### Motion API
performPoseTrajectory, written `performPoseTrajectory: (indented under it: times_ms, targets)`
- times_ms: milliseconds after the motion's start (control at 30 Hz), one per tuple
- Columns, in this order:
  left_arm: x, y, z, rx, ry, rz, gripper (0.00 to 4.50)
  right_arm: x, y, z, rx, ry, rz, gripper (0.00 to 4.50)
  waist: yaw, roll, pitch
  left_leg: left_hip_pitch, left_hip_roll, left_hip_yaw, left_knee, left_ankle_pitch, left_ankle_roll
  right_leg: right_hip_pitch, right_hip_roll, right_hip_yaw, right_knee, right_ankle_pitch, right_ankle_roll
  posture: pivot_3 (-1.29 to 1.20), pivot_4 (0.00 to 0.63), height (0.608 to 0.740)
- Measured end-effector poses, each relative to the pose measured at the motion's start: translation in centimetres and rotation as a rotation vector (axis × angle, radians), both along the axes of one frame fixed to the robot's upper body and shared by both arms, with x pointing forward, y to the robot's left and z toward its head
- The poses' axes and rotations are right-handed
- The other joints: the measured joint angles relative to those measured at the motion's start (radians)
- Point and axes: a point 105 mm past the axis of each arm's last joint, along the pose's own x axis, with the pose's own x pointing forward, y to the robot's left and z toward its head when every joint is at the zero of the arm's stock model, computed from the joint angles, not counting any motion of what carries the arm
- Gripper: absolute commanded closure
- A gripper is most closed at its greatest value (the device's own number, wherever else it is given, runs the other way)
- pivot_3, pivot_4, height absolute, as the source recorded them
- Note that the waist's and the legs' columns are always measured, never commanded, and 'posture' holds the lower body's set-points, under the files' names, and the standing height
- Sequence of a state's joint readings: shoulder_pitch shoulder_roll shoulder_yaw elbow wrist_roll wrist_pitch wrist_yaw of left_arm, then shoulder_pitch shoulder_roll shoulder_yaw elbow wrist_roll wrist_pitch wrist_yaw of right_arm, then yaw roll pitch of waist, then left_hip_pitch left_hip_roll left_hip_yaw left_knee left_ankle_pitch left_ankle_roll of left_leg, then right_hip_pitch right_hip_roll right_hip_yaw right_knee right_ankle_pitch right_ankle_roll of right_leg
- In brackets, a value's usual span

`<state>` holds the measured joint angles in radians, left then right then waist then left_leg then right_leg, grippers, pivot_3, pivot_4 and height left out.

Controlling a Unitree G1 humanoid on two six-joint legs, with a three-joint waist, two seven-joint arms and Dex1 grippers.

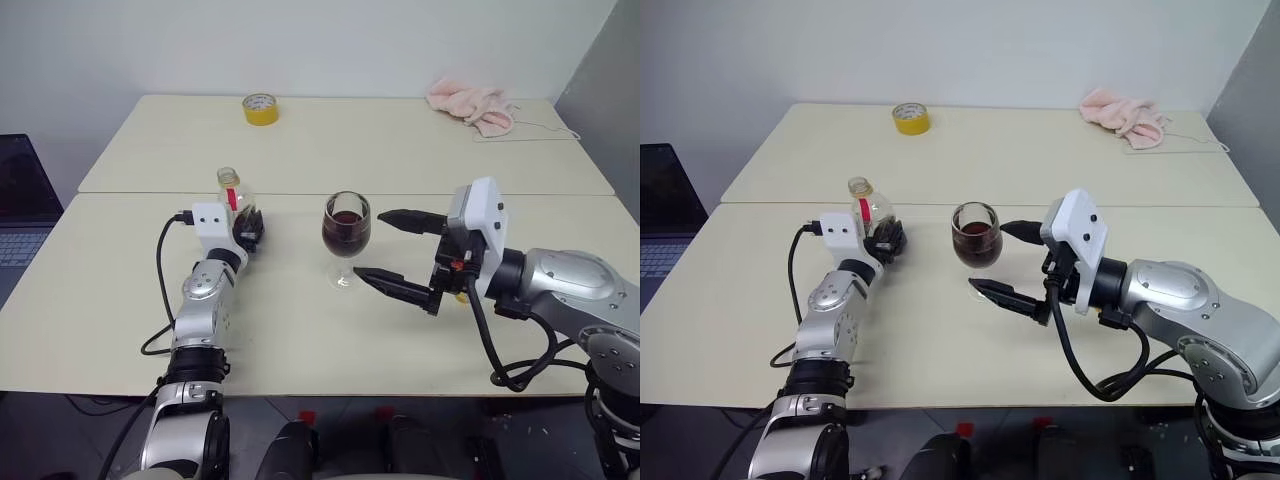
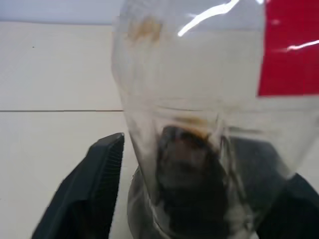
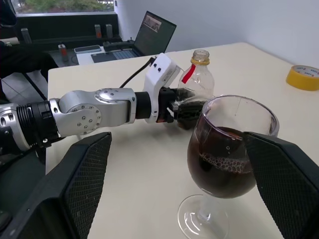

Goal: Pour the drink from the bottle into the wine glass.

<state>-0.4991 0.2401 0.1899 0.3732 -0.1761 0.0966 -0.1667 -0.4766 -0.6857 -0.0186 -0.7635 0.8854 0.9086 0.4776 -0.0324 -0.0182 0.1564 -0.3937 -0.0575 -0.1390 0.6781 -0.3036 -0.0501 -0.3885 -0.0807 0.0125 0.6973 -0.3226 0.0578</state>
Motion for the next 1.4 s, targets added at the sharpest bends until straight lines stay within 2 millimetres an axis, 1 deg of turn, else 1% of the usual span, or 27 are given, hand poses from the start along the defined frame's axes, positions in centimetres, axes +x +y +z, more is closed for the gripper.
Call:
performPoseTrajectory:
  times_ms: [33,67,367,467,567,667,767,933,1000,1067,1100,1167,1233,1300,1400]
  targets:
    - [0.0,0.0,0.0,0.0,0.0,-0.001,0.1,0.0,0.0,0.0,0.0,-0.001,0.001,0.0,0.0,0.0,0.0,0.0,0.0,0.0,0.0,0.0,0.0,0.0,0.0,0.0,0.0,0.0,0.0,0.0,0.15,0.74]
    - [0.0,0.0,0.0,0.0,0.0,-0.002,0.02,0.0,0.0,0.0,0.0,-0.002,0.001,0.0,0.0,0.0,0.0,0.0,0.0,0.0,0.0,0.0,0.0,0.0,0.0,0.0,0.0,0.0,0.0,0.0,0.15,0.74]
    - [-0.5,-0.1,-0.4,0.022,0.007,-0.033,0.02,0.0,0.1,0.0,-0.001,-0.001,0.002,0.0,0.0,0.0,0.0,0.0,0.0,0.0,0.0,0.0,0.0,0.0,0.0,0.0,0.0,0.0,0.0,0.0,0.15,0.74]
    - [-1.5,0.3,-0.4,0.047,-0.007,-0.043,0.02,0.0,-0.1,-0.2,-0.004,0.008,-0.001,0.0,0.0,0.0,0.0,0.0,0.001,0.0,0.0,0.0,0.0,0.0,0.0,0.0,0.0,0.0,0.0,0.0,0.15,0.74]
    - [-2.8,1.0,-0.3,0.076,-0.022,-0.045,0.02,0.0,-0.5,-1.3,-0.014,0.041,-0.019,0.0,0.0,0.0,0.0,0.0,0.002,0.0,0.0,0.0,0.0,0.0,0.0,0.001,0.0,0.0,0.0,0.0,0.15,0.74]
    - [-4.0,1.0,-0.3,0.088,-0.034,-0.056,0.02,0.1,-1.0,-2.0,-0.013,0.05,-0.042,0.0,0.003,-0.001,0.0,0.0,0.002,0.0,0.0,0.0,0.0,0.001,-0.001,0.001,-0.001,0.0,0.0,0.0,0.15,0.74]
    - [-4.9,1.2,-0.6,0.103,-0.028,-0.051,0.02,0.4,-1.7,-3.1,-0.004,0.07,-0.08,0.0,0.003,-0.001,-0.001,0.0,0.002,0.0,0.0,0.0,0.0,0.001,-0.001,0.001,-0.001,0.0,0.0,0.0,0.15,0.74]
    - [-6.8,2.0,-0.2,0.147,-0.022,-0.018,0.02,1.1,-3.2,-5.4,0.018,0.11,-0.178,0.0,0.003,-0.002,-0.001,0.001,0.002,0.001,-0.001,0.0,0.0,0.001,-0.001,0.001,-0.001,0.0,0.0,0.0,0.15,0.74]
    - [-8.3,2.5,-0.8,0.141,0.035,-0.006,0.02,1.4,-4.2,-7.0,0.063,0.159,-0.258,0.0,0.003,-0.002,-0.001,0.002,0.004,0.001,-0.002,0.0,0.0,0.001,-0.001,0.002,-0.001,0.0,0.0,0.0,0.15,0.74]
    - [-9.3,2.8,-1.8,0.1,0.098,-0.032,0.02,1.9,-4.9,-8.5,0.105,0.193,-0.34,0.0,0.003,-0.001,-0.001,0.002,0.004,0.002,-0.002,0.0,0.0,0.001,-0.001,0.003,-0.001,0.0,0.0,0.0,0.15,0.74]
    - [-9.6,2.6,-2.2,0.082,0.122,-0.06,0.02,2.1,-5.1,-9.1,0.124,0.194,-0.377,0.0,0.003,-0.001,-0.001,0.003,0.004,0.002,-0.002,0.0,0.0,0.001,0.0,0.003,0.0,0.0,0.0,0.0,0.15,0.74]
    - [-9.8,2.2,-2.3,0.062,0.139,-0.108,0.02,2.5,-5.1,-9.8,0.147,0.195,-0.426,0.0,0.005,-0.001,-0.001,0.003,0.004,0.001,-0.002,0.0,0.001,0.002,0.0,0.003,0.0,0.0,0.0,0.0,0.15,0.74]
    - [-9.9,1.6,-1.6,0.068,0.129,-0.166,0.02,2.9,-5.0,-10.4,0.171,0.173,-0.469,0.0,0.005,-0.001,-0.001,0.004,0.003,0.002,-0.002,0.0,0.0,0.002,0.001,0.003,-0.001,0.0,0.0,0.0,0.15,0.74]
    - [-10.0,0.8,-0.7,0.07,0.098,-0.224,0.02,3.4,-5.2,-11.4,0.189,0.16,-0.529,0.0,0.004,-0.001,-0.001,0.004,0.003,0.002,-0.002,0.0,0.0,0.002,0.001,0.003,-0.001,0.0,0.0,0.0,0.15,0.74]
    - [-10.5,-1.0,0.2,0.108,0.07,-0.332,0.02,4.8,-6.5,-13.3,0.152,0.061,-0.678,0.0,0.003,-0.001,-0.001,0.004,0.002,0.003,-0.003,0.0,0.0,0.002,0.001,0.004,-0.001,0.0,0.0,0.0,0.15,0.74]
